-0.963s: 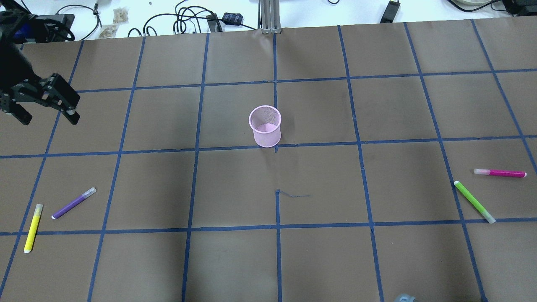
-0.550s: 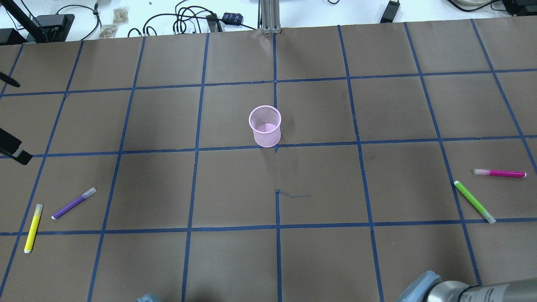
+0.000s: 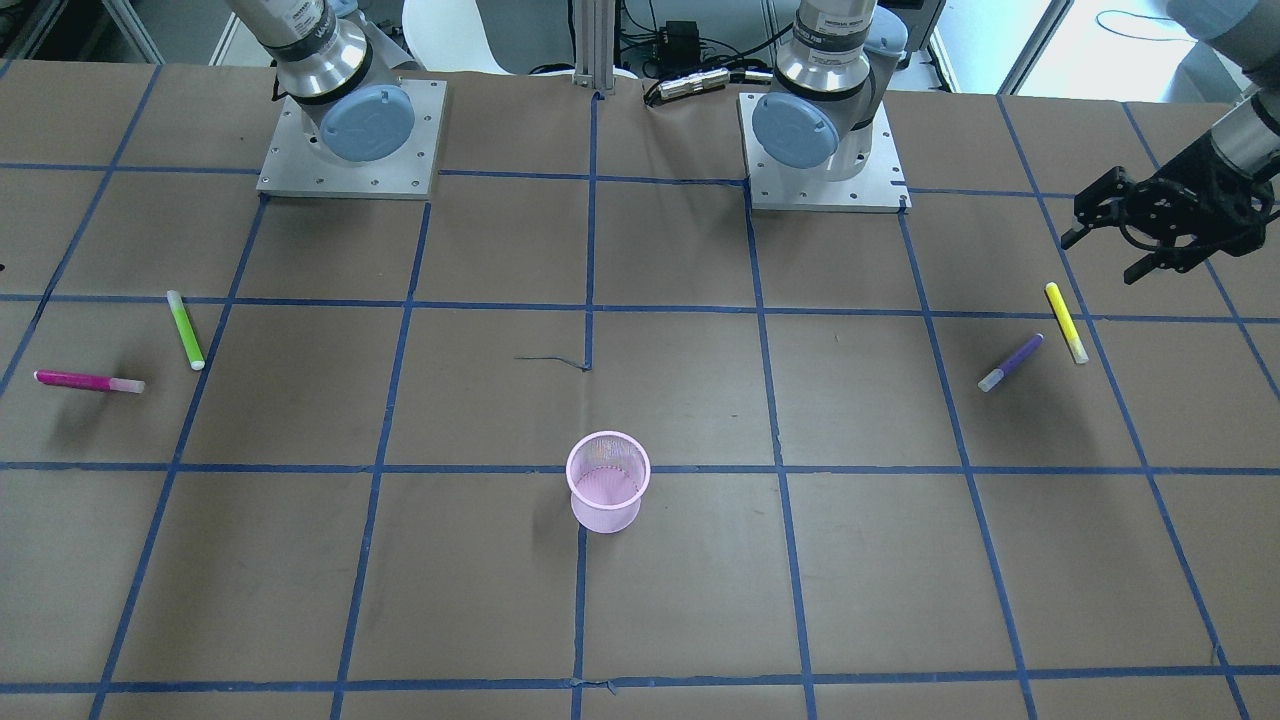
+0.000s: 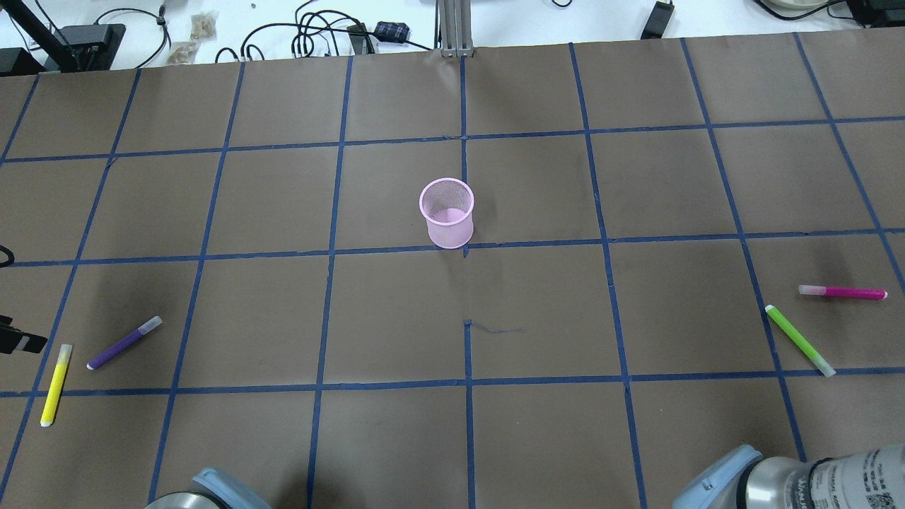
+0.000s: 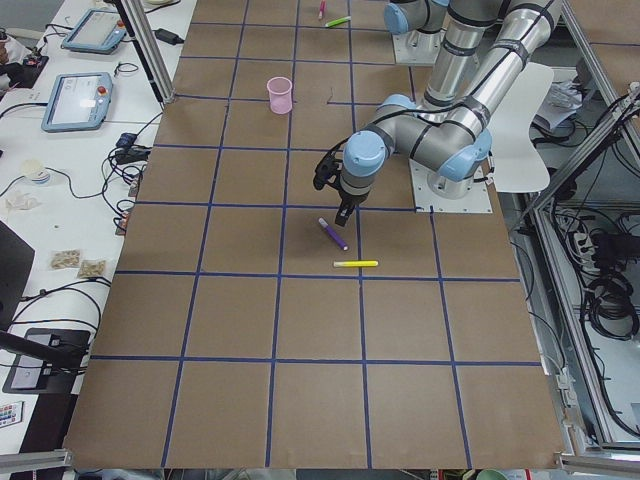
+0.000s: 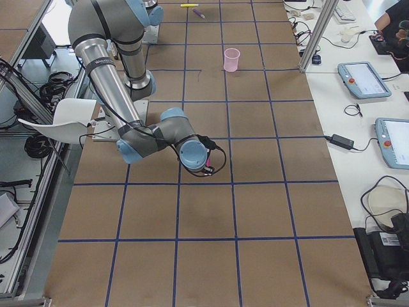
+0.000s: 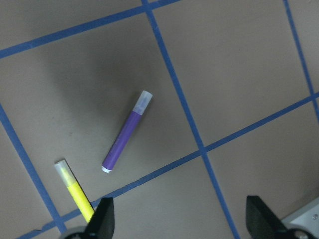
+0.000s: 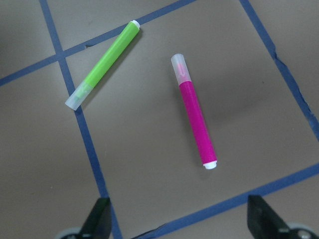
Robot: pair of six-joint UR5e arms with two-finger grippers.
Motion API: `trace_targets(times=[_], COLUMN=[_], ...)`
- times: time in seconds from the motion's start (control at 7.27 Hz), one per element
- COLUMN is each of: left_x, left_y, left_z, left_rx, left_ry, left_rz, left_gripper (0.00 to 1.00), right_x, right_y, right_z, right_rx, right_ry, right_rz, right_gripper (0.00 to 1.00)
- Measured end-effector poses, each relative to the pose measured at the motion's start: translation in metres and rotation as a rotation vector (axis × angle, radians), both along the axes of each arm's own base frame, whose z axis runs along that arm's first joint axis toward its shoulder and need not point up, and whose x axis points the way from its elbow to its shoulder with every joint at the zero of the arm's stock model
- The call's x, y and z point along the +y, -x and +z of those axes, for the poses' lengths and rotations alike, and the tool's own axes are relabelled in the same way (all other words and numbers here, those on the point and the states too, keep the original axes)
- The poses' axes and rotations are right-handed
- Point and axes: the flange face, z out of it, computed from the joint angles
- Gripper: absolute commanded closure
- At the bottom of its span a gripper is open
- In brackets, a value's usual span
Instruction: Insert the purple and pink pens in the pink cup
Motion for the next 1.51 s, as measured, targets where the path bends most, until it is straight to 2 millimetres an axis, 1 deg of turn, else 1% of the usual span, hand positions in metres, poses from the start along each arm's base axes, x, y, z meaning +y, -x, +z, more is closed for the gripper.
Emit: trace_targets(times=[0.14,0.28,0.41,0.55,0.69,0.96,1.24,1.38,1.51], left_x=[0.003,0.003,0.002,-0.002,-0.008,-0.012,-0.01,-0.008,-0.004], left_y=[-0.003,-0.003,-0.005,-0.011,-0.017,-0.02,-0.02,-0.023,-0.028], left_z=[-0.019,-0.038,-0.057,-0.074,-0.09,-0.116,-0.13,-0.137,-0.143], left_rx=[0.002,0.004,-0.009,-0.026,-0.024,0.022,0.035,0.042,0.048], left_ry=[0.019,0.042,0.058,0.073,0.094,0.124,0.141,0.142,0.143], left_rz=[-0.018,-0.027,-0.036,-0.062,-0.1,-0.173,-0.246,-0.251,-0.244], left_gripper=[0.08,0.01,0.02,0.02,0.02,0.02,0.03,0.14,0.21], right_x=[-0.009,-0.017,-0.024,-0.028,-0.029,-0.025,-0.022,-0.02,-0.019], right_y=[0.002,0.003,0.003,0.003,0.002,0.002,0.0,-0.002,-0.003], right_z=[-0.015,-0.026,-0.037,-0.047,-0.056,-0.064,-0.079,-0.087,-0.092], right_rx=[-0.05,-0.085,-0.111,-0.131,-0.144,-0.129,-0.141,-0.155,-0.164], right_ry=[0.066,0.122,0.16,0.179,0.178,0.172,0.188,0.187,0.185], right_rz=[0.006,-0.006,-0.017,-0.023,-0.016,0.068,0.16,0.173,0.178], right_gripper=[0.03,0.03,0.03,0.04,0.06,0.07,0.08,0.13,0.15])
